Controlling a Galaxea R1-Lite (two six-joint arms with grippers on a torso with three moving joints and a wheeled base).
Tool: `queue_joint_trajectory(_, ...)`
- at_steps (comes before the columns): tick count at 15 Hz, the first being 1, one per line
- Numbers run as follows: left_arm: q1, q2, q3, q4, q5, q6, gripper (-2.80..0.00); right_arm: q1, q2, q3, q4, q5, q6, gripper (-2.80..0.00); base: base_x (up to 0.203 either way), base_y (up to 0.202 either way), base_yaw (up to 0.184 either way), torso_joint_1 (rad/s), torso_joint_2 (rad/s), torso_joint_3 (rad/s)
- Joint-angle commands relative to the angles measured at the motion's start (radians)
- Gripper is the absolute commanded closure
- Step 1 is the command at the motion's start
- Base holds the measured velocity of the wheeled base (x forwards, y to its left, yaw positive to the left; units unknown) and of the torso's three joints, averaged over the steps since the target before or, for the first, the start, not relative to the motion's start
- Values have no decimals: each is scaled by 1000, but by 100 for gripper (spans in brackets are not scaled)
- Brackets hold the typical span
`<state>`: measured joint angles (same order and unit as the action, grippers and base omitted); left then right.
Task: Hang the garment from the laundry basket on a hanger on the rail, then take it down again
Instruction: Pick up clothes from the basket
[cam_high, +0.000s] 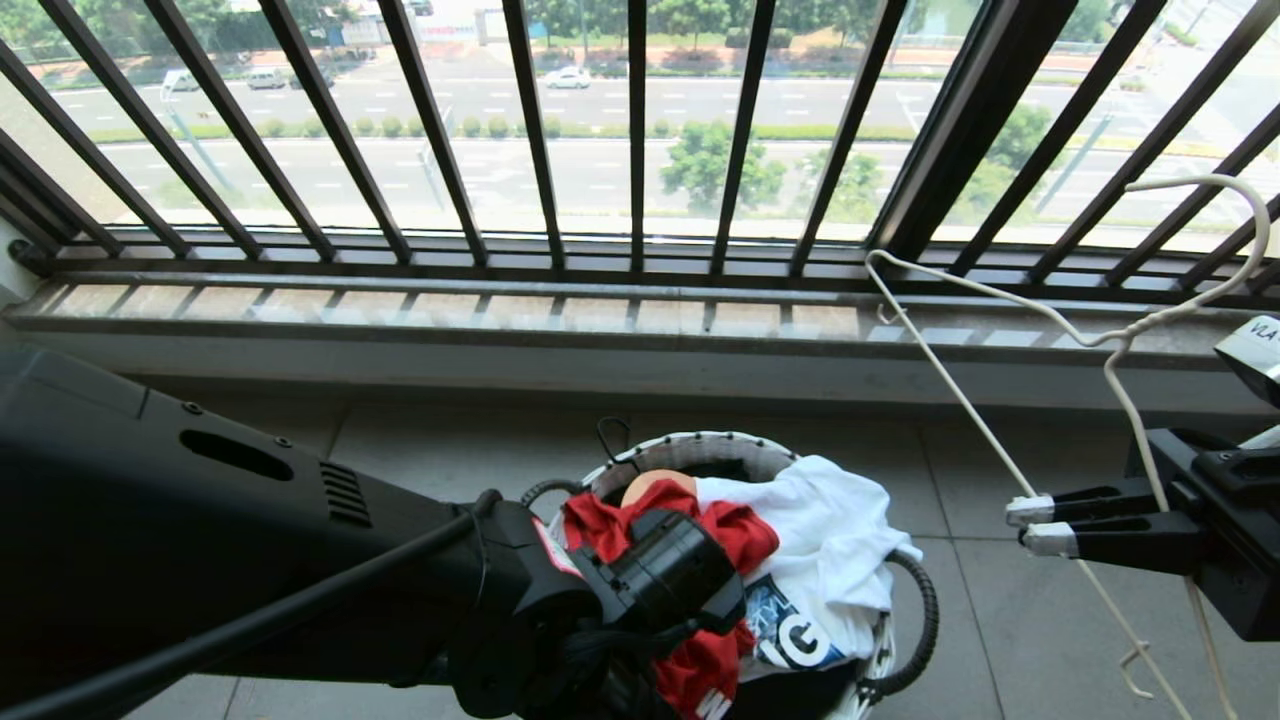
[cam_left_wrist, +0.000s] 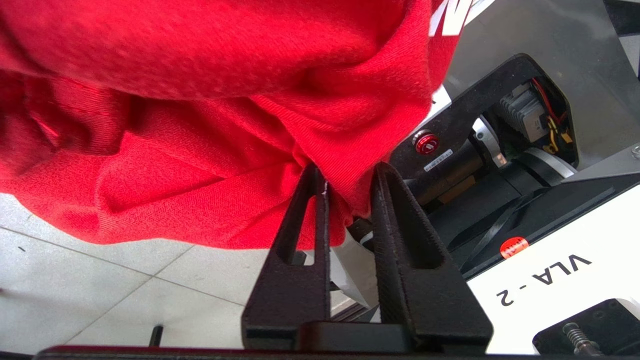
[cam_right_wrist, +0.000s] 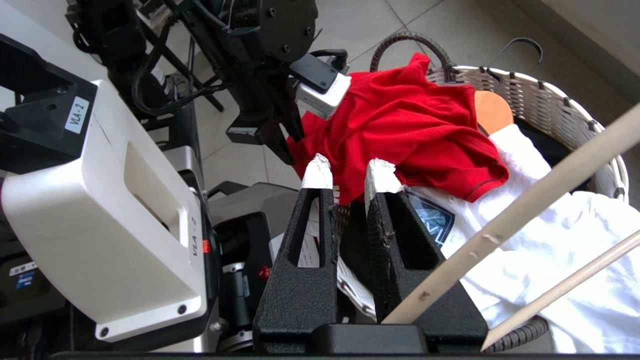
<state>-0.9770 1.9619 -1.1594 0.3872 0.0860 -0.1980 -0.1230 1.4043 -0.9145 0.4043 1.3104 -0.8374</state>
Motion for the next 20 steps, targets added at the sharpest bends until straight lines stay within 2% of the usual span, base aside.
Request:
queue_joint_trajectory(1, 1, -1, -2, 1, 18, -2, -280, -2, 1, -1, 2, 7, -5, 0, 0, 0, 0, 0, 0, 0)
queue_joint_trajectory(7, 15, -191, -3, 10, 47, -1, -280, -9, 9, -7, 2, 6, -5, 0, 0, 0, 0, 0, 0, 0)
queue_joint_trajectory(9, 44, -241, -5, 11, 101, 3, -280, -9, 10, -7, 2, 6, -5, 0, 0, 0, 0, 0, 0, 0)
queue_joint_trajectory(17, 151, -63, -55, -1, 120, 8, -280, -10, 16, -7, 1, 6, -6, 0, 0, 0, 0, 0, 0, 0)
queue_joint_trajectory(18, 161, -31, -61, -19, 119, 6, -280, -10, 15, -7, 1, 6, -6, 0, 0, 0, 0, 0, 0, 0)
queue_joint_trajectory(20, 179, -3, -49, -152, 97, 0, -280, -14, 15, -9, 1, 6, -6, 0, 0, 0, 0, 0, 0, 0)
